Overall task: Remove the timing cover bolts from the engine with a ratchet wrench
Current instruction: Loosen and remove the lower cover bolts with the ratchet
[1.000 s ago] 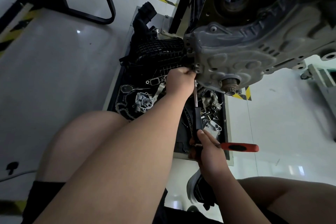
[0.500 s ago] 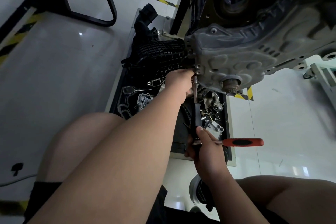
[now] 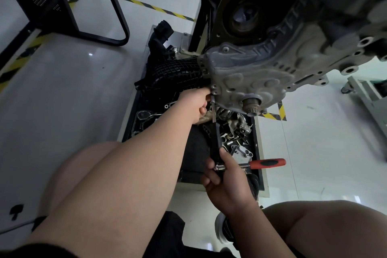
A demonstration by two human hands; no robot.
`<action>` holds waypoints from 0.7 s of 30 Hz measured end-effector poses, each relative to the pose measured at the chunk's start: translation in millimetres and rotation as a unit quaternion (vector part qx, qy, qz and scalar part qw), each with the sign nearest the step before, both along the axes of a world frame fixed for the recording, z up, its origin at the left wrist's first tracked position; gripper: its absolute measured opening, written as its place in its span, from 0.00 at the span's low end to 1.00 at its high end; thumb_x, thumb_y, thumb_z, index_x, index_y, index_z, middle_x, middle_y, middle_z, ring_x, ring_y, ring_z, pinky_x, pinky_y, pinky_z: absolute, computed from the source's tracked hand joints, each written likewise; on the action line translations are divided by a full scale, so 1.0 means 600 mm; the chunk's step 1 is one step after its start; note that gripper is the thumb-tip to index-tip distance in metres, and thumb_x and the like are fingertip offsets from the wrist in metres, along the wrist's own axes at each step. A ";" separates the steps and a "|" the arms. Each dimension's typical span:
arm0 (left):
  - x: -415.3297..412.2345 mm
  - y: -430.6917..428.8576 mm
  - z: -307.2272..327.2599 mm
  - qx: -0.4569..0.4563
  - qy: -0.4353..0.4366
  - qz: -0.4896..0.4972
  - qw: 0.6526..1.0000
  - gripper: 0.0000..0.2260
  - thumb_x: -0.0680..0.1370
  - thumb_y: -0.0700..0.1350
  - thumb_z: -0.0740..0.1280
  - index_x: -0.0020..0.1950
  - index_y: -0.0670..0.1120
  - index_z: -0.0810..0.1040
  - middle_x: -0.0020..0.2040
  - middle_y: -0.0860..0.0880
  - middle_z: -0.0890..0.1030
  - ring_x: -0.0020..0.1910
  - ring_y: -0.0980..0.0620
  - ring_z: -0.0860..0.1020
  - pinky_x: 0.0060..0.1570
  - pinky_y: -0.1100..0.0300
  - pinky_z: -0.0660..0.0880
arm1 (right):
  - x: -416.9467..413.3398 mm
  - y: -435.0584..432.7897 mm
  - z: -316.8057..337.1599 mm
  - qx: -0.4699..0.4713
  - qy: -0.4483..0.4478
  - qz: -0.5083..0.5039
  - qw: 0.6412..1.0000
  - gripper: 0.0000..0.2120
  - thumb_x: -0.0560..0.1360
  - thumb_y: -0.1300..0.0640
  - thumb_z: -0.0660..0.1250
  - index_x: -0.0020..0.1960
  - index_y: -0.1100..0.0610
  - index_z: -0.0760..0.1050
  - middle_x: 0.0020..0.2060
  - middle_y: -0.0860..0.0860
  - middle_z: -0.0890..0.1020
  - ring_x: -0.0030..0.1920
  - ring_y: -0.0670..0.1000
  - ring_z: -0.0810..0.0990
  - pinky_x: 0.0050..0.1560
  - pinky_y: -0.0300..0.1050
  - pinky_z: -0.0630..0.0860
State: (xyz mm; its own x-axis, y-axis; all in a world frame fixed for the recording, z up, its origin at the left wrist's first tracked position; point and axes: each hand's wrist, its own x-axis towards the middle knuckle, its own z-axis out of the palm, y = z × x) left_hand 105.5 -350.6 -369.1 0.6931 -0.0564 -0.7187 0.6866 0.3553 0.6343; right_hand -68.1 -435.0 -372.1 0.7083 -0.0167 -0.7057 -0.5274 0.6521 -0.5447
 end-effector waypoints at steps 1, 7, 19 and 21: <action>-0.001 0.001 0.000 -0.004 0.002 0.000 1.000 0.12 0.77 0.45 0.70 0.36 0.46 0.71 0.26 0.51 0.69 0.20 0.58 0.62 0.18 0.69 0.58 | 0.002 -0.001 0.002 0.036 0.005 -0.010 0.999 0.07 0.79 0.52 0.61 0.46 0.54 0.71 0.27 0.51 0.72 0.20 0.46 0.60 0.22 0.39 0.66; -0.039 0.005 0.007 0.088 -0.051 -0.093 0.990 0.10 0.80 0.49 0.66 0.40 0.47 0.75 0.35 0.49 0.75 0.24 0.56 0.63 0.19 0.68 0.58 | 0.006 -0.012 0.006 0.215 0.016 -0.063 0.974 0.15 0.74 0.51 0.63 0.40 0.63 0.79 0.22 0.49 0.70 0.14 0.43 0.60 0.16 0.35 0.61; -0.174 0.034 0.035 0.315 -0.155 -0.297 0.888 0.13 0.79 0.58 0.62 0.46 0.50 0.79 0.36 0.49 0.80 0.32 0.52 0.76 0.26 0.64 0.66 | 0.004 0.027 0.014 0.322 0.016 -0.058 0.945 0.22 0.79 0.49 0.60 0.36 0.65 0.77 0.23 0.50 0.73 0.15 0.43 0.63 0.18 0.34 0.64; -0.180 0.035 0.045 0.331 -0.144 -0.311 0.879 0.14 0.79 0.59 0.62 0.42 0.51 0.79 0.32 0.51 0.78 0.30 0.53 0.74 0.26 0.65 0.65 | 0.003 0.026 0.018 0.301 0.018 -0.050 0.952 0.22 0.81 0.48 0.59 0.39 0.64 0.78 0.23 0.50 0.72 0.16 0.43 0.62 0.18 0.34 0.64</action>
